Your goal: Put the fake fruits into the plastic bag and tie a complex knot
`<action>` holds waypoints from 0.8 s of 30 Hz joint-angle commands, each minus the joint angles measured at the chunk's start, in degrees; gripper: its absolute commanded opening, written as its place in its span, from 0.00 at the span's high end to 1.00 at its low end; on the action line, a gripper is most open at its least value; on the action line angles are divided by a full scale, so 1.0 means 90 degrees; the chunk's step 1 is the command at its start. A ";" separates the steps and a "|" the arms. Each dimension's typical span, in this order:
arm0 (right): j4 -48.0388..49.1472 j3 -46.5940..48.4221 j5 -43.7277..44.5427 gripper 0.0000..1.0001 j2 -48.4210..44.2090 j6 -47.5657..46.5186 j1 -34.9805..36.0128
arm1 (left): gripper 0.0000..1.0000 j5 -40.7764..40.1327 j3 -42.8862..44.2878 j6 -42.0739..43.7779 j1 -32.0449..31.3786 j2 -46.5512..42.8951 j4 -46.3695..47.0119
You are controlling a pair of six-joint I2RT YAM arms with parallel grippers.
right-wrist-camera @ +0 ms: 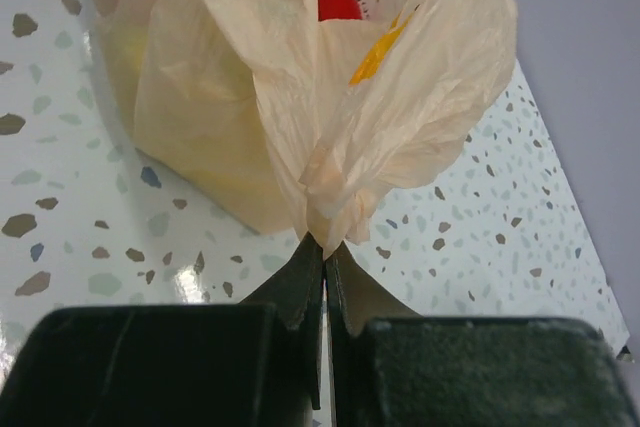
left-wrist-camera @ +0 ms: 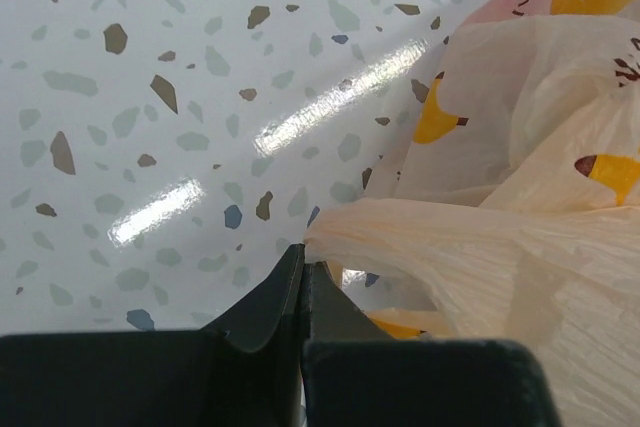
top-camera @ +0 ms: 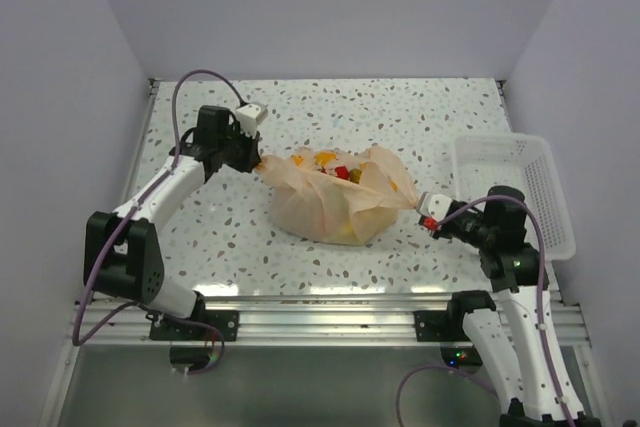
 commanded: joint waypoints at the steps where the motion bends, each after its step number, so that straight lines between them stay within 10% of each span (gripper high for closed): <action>1: -0.0715 -0.0279 -0.0060 1.00 -0.0131 -0.1198 -0.0053 | 1.00 -0.0274 -0.0021 -0.0135 0.0290 0.0268 0.0426; 14: -0.2035 -0.1003 0.0194 1.00 0.0103 -0.3482 -0.0053 | 1.00 -0.0391 0.0331 -0.0193 0.0553 0.1498 0.0456; 24: -0.2114 0.0275 -0.0674 1.00 -0.0083 -0.3065 -0.0043 | 1.00 0.0789 0.0887 0.0021 0.0593 0.1109 -0.0089</action>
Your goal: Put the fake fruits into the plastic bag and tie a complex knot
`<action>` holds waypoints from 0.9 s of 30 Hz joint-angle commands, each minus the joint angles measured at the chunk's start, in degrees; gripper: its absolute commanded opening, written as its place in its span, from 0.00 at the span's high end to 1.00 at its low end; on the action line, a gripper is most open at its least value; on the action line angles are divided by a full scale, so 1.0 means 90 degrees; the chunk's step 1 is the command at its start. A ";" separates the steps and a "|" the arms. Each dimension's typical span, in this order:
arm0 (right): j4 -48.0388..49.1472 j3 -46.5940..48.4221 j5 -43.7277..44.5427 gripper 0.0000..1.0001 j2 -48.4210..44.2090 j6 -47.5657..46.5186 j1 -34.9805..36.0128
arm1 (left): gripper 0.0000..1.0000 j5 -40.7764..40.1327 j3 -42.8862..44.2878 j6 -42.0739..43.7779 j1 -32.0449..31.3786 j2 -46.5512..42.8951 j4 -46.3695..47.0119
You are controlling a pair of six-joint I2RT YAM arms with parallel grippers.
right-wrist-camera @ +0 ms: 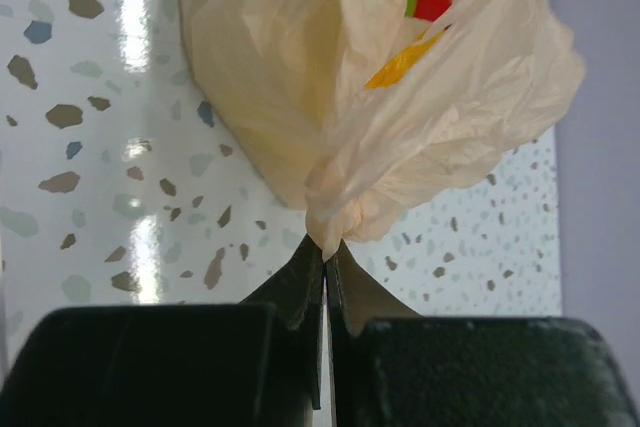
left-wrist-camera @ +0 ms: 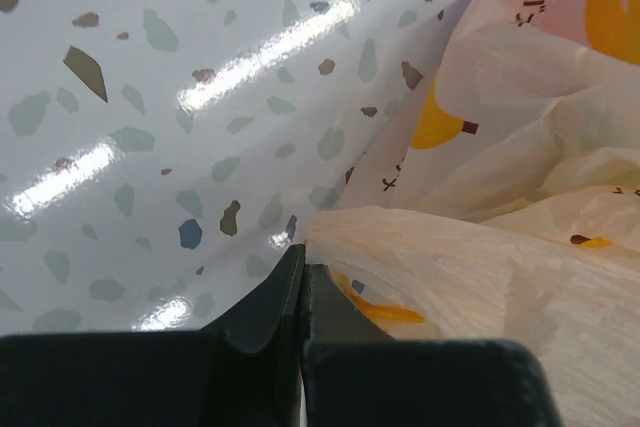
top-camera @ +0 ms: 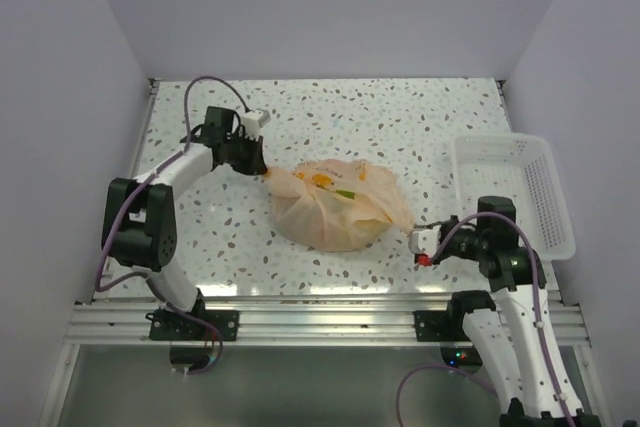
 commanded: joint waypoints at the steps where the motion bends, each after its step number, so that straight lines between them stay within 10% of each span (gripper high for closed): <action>1: -0.0258 0.1020 -0.0364 1.00 -0.0031 0.0217 -0.0043 | 1.00 -0.0089 0.0724 0.0320 0.0318 -0.0361 -0.0079; 14: 0.1071 0.2078 -0.1517 1.00 0.0642 0.1010 -0.0033 | 0.90 0.0634 0.0794 0.0915 0.0308 -0.1844 0.0301; 20: 0.1207 0.1873 -0.1634 1.00 0.0653 0.0833 0.0025 | 0.38 0.0888 0.0726 0.1560 0.0328 -0.2439 0.0145; 27: 0.1538 0.1717 -0.1693 1.00 0.0711 0.1017 0.0113 | 0.00 0.2415 0.1086 0.2449 0.0289 -0.3114 0.0018</action>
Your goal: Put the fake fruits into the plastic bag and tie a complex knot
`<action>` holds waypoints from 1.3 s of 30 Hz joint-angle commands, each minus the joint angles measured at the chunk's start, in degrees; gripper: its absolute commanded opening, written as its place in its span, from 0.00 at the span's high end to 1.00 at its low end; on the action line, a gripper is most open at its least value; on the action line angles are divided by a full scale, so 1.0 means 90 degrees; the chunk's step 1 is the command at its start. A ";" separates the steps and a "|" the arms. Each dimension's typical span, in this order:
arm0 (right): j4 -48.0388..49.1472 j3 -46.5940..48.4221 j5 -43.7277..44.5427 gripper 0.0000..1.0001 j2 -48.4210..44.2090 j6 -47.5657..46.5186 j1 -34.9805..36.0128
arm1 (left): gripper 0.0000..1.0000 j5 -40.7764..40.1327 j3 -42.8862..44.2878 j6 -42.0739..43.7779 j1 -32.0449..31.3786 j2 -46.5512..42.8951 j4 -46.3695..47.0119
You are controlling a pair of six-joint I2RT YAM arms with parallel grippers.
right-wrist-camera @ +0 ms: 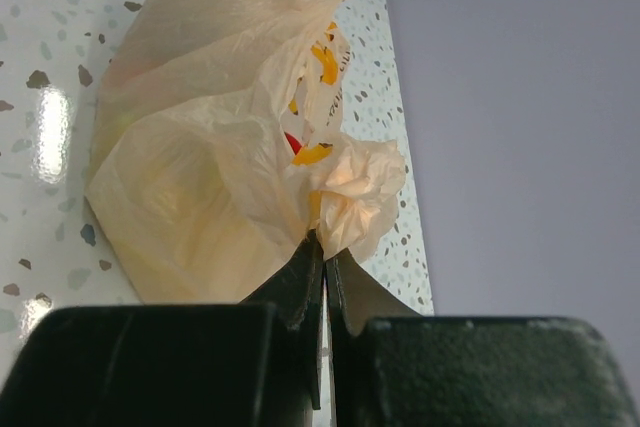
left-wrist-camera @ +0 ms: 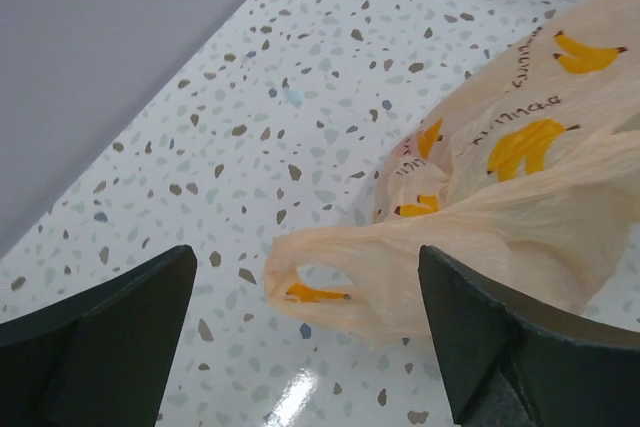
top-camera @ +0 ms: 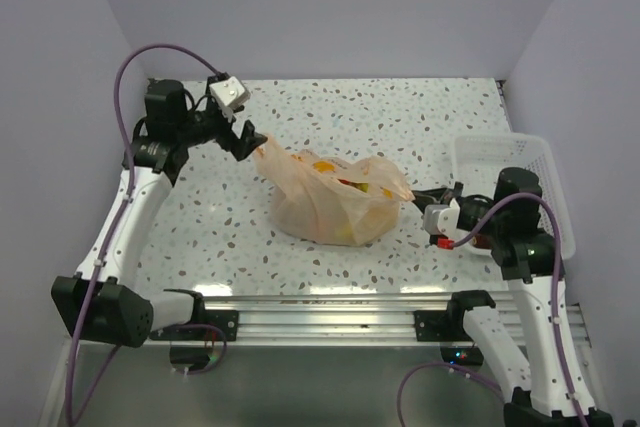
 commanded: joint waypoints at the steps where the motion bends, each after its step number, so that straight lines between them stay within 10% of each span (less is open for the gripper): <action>1: 0.0582 -0.0071 -0.0282 1.00 0.0067 0.0151 0.0074 | 0.00 0.1405 0.0489 0.0574 -0.0068 -0.0431 0.0134; 13: 0.1091 -0.0149 -0.0340 1.00 0.0214 0.0464 0.0172 | 0.00 0.0412 -0.0300 0.1064 -0.3709 -0.0003 0.1363; 30: 0.1891 -0.0208 -0.0624 1.00 0.0575 0.0834 0.0425 | 0.00 0.0147 -0.0253 0.0828 -0.4736 0.1511 0.3631; 33: 0.2486 -0.0266 -0.0517 1.00 0.0653 0.1456 0.0591 | 0.18 0.0235 -0.0175 0.0732 -0.4746 0.1609 0.3660; 37: 0.3013 -0.0276 -0.0069 0.46 0.0712 0.2667 0.0719 | 0.82 0.0041 -0.0145 0.0477 -0.4737 0.1580 0.3933; 39: 0.3171 -0.0227 0.0554 0.17 0.0780 0.3574 0.0719 | 0.94 -0.0057 -0.0155 0.0438 -0.4727 0.1541 0.3895</action>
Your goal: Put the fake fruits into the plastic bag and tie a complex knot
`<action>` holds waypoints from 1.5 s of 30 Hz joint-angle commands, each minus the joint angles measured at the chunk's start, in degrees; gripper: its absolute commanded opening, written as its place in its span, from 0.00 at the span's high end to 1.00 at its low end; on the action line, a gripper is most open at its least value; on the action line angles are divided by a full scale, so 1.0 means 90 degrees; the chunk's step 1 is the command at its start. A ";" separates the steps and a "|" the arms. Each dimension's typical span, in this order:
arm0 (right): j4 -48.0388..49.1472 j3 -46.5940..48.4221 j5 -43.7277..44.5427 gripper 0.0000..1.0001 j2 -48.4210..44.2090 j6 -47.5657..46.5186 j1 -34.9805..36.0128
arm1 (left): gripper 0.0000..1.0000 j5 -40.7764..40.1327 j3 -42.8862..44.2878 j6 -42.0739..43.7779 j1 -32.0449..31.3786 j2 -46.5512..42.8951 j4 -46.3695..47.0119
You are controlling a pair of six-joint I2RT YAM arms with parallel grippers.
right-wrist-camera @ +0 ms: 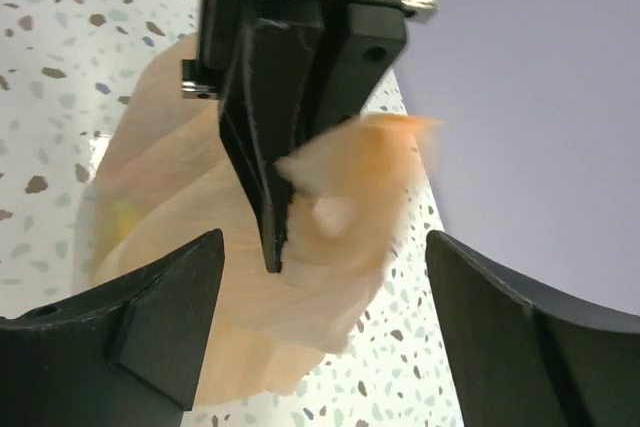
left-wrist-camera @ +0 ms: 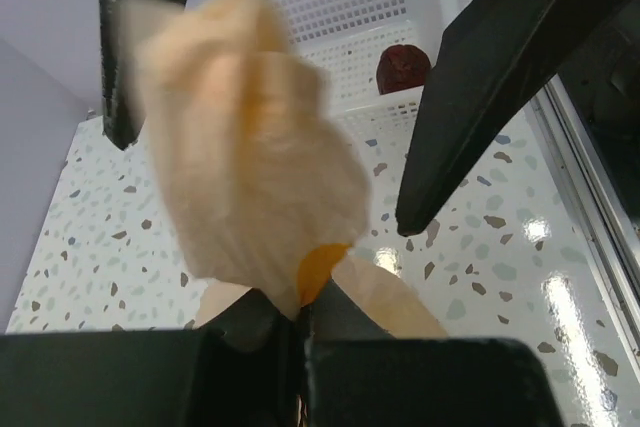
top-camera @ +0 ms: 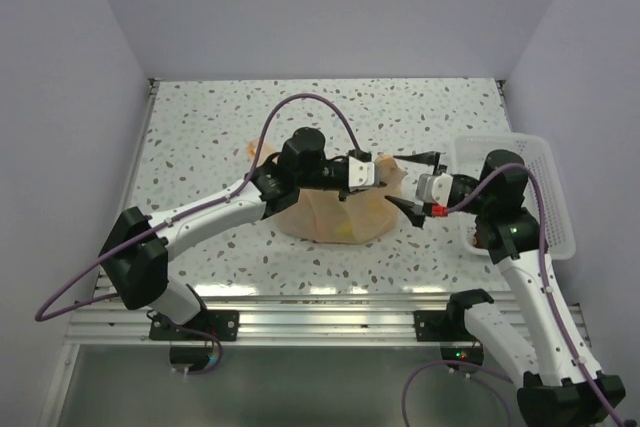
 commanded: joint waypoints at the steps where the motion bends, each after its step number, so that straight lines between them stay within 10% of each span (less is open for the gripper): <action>1: 0.0801 0.0052 0.0960 0.13 0.0030 0.1817 0.0022 | 1.00 -0.0041 0.0280 -0.0138 -0.0013 -0.0110 0.0466; 12: 0.1990 -0.1109 0.1342 0.04 -0.0312 0.5281 -0.0339 | 1.00 -0.0206 0.0309 -0.1152 0.0211 -0.0121 0.0787; 18: 0.4440 -0.1919 0.2249 0.01 -0.0195 0.8094 -0.0301 | 1.00 -0.0597 0.0270 -0.2119 0.0280 -0.0052 0.1314; 29: 0.5936 -0.2252 0.3189 0.05 0.0869 0.8578 0.0627 | 1.00 -0.0744 0.0348 -0.3233 0.0280 0.0075 0.1647; 32: 0.6122 -0.2282 0.3228 0.19 0.1016 0.8549 0.0627 | 1.00 -0.0705 0.0299 -0.3341 0.0280 0.0056 0.1618; 36: 0.6085 -0.2321 0.2887 0.72 0.1007 0.8218 0.0627 | 0.95 -0.0705 0.0192 -0.3380 0.0309 -0.0022 0.1511; 37: 0.5987 -0.2321 0.2838 0.99 0.0948 0.8081 0.0627 | 0.89 -0.0685 0.0192 -0.3361 0.0338 -0.0052 0.1481; 45: 0.5342 -0.2447 0.2779 1.00 0.0733 0.7474 0.0608 | 0.43 -0.1436 -0.0479 -0.2123 0.0866 -0.1515 0.0506</action>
